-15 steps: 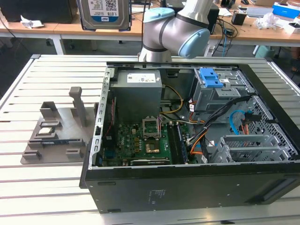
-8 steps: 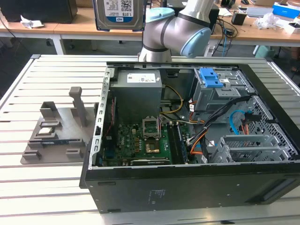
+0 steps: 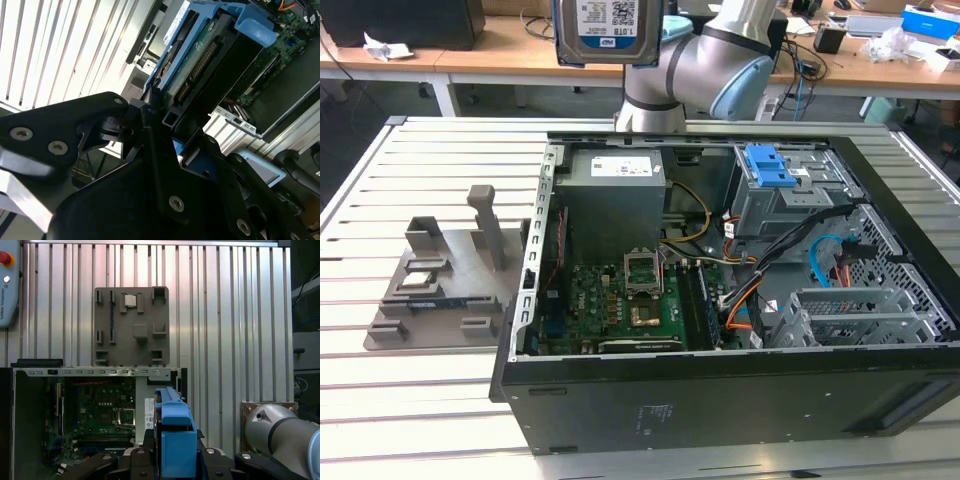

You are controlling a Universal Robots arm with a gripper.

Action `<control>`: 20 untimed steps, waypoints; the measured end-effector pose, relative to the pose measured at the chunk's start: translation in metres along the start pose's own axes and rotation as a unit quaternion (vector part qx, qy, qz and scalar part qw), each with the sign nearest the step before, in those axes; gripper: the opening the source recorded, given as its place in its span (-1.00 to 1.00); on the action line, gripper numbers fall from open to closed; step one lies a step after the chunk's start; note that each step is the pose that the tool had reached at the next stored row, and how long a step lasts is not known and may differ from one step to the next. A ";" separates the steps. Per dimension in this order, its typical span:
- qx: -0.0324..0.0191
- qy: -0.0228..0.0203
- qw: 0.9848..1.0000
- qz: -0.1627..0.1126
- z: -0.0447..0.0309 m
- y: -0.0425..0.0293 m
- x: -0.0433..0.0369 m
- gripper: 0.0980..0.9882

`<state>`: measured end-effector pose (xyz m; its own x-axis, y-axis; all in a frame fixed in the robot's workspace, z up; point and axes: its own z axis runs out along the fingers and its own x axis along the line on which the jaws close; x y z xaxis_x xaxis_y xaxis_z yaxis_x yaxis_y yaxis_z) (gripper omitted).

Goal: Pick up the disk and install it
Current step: 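Pick up the disk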

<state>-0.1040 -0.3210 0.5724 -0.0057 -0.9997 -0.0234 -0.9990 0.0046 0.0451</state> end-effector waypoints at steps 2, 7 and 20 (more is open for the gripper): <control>0.000 0.000 1.000 0.000 -0.0003 -0.0068 -0.0001 -0.39; 0.000 0.000 1.000 0.000 -0.0013 -0.0291 -0.0002 -0.39; 0.000 0.000 1.000 0.000 -0.0036 -0.0800 -0.0005 -0.39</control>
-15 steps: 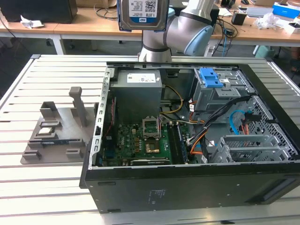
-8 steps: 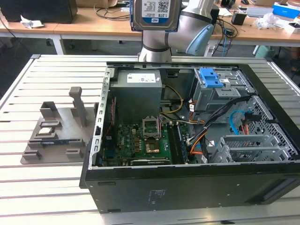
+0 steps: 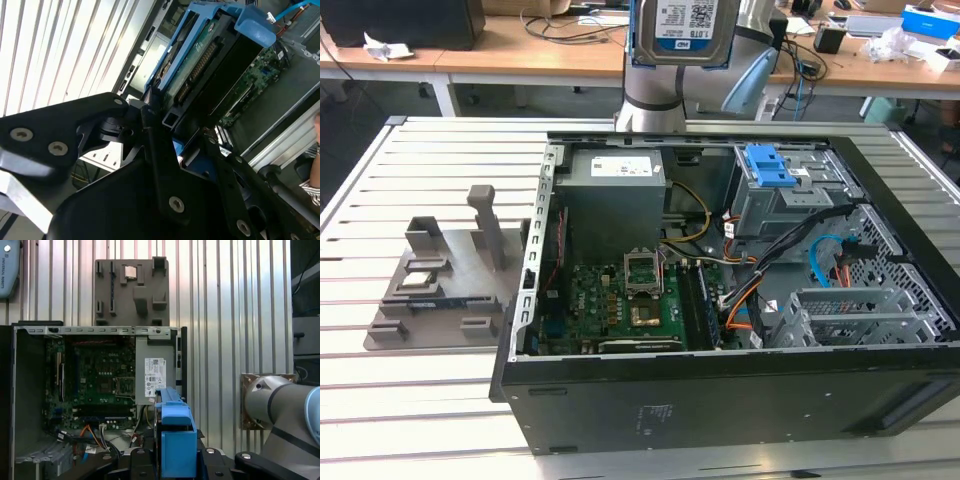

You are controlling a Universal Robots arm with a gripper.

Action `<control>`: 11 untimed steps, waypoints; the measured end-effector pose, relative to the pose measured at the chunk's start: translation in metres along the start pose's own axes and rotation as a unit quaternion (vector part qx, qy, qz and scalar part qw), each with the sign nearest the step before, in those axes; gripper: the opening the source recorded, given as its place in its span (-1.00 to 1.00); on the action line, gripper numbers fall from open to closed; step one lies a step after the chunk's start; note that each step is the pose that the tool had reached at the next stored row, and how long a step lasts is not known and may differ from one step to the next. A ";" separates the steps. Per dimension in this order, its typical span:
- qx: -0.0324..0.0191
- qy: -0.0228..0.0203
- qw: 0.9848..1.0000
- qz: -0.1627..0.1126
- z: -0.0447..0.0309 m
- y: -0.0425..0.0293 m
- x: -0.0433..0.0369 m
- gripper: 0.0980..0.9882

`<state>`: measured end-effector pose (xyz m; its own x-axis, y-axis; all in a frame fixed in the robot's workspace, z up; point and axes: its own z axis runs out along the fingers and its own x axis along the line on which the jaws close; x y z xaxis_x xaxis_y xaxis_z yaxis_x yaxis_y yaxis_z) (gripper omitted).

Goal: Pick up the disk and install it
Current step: 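Pick up the disk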

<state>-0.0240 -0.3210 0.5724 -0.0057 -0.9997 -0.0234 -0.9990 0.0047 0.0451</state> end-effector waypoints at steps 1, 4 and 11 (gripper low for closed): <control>0.000 0.000 1.000 0.000 -0.0002 -0.0046 0.0000 -0.39; 0.000 0.000 1.000 0.000 -0.0007 -0.0186 -0.0001 -0.39; 0.000 0.000 1.000 0.000 -0.0021 -0.0485 -0.0003 -0.39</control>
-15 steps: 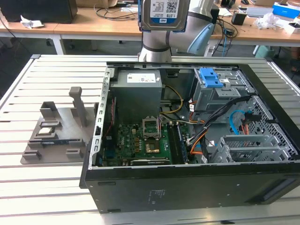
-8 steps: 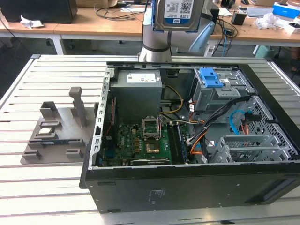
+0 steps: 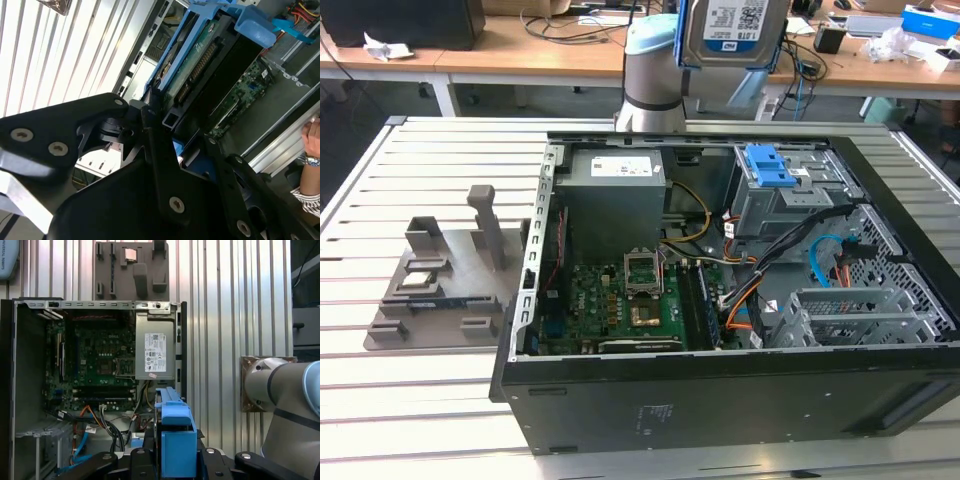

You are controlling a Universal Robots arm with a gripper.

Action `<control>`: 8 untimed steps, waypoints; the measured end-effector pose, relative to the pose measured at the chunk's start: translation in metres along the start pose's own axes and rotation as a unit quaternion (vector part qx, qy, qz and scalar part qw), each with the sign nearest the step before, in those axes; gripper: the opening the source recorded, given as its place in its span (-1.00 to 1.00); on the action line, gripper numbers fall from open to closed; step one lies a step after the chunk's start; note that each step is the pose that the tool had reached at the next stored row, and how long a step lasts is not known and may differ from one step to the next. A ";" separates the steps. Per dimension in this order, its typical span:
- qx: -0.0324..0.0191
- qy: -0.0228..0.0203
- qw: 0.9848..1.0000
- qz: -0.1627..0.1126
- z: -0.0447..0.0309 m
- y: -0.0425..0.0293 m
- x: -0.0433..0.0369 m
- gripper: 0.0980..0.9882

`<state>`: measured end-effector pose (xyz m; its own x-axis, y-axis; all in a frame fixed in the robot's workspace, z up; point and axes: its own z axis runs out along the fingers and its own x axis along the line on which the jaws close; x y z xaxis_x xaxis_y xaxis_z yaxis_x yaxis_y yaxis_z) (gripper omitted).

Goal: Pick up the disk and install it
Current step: 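Pick up the disk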

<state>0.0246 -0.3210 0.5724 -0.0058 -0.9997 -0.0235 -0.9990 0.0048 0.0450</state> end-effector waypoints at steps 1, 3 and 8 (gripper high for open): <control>0.000 0.000 1.000 0.000 -0.0001 -0.0025 0.0000 -0.39; 0.000 0.000 1.000 0.000 -0.0005 -0.0100 -0.0001 -0.39; 0.000 0.000 1.000 0.000 -0.0013 -0.0293 -0.0002 -0.39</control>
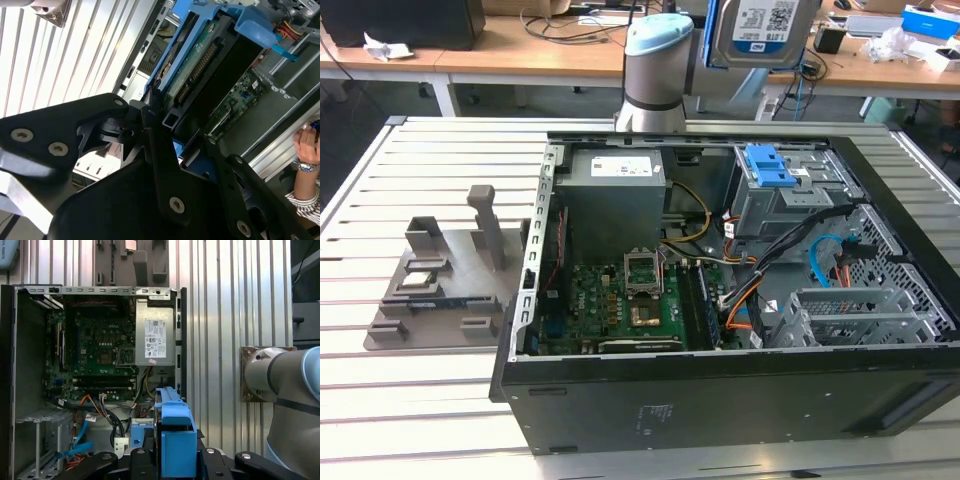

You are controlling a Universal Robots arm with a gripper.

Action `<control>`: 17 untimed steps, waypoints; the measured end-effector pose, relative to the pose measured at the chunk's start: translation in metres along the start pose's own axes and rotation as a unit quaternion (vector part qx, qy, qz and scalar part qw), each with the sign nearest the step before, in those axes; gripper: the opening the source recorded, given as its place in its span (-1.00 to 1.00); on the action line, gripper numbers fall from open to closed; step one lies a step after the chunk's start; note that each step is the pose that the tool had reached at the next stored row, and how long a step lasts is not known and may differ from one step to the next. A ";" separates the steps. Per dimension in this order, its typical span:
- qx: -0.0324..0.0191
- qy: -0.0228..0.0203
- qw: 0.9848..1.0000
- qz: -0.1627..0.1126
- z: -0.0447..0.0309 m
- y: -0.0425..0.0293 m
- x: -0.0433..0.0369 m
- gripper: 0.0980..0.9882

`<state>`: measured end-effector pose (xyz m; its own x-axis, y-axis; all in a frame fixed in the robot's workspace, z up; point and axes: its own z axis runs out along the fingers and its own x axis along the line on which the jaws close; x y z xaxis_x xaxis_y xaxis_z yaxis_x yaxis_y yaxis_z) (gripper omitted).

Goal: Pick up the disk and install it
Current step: 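Pick up the disk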

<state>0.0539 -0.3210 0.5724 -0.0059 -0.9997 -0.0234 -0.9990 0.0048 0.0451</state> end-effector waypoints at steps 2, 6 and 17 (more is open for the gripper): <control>0.000 0.000 1.000 0.000 -0.0005 -0.0111 -0.0001 -0.39; 0.000 0.000 1.000 0.000 -0.0013 -0.0304 -0.0002 -0.39; 0.000 0.001 1.000 0.000 -0.0014 -0.0352 0.0059 -0.39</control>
<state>0.0891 -0.3271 0.5721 -0.0059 -0.9998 -0.0213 -0.9990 0.0050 0.0452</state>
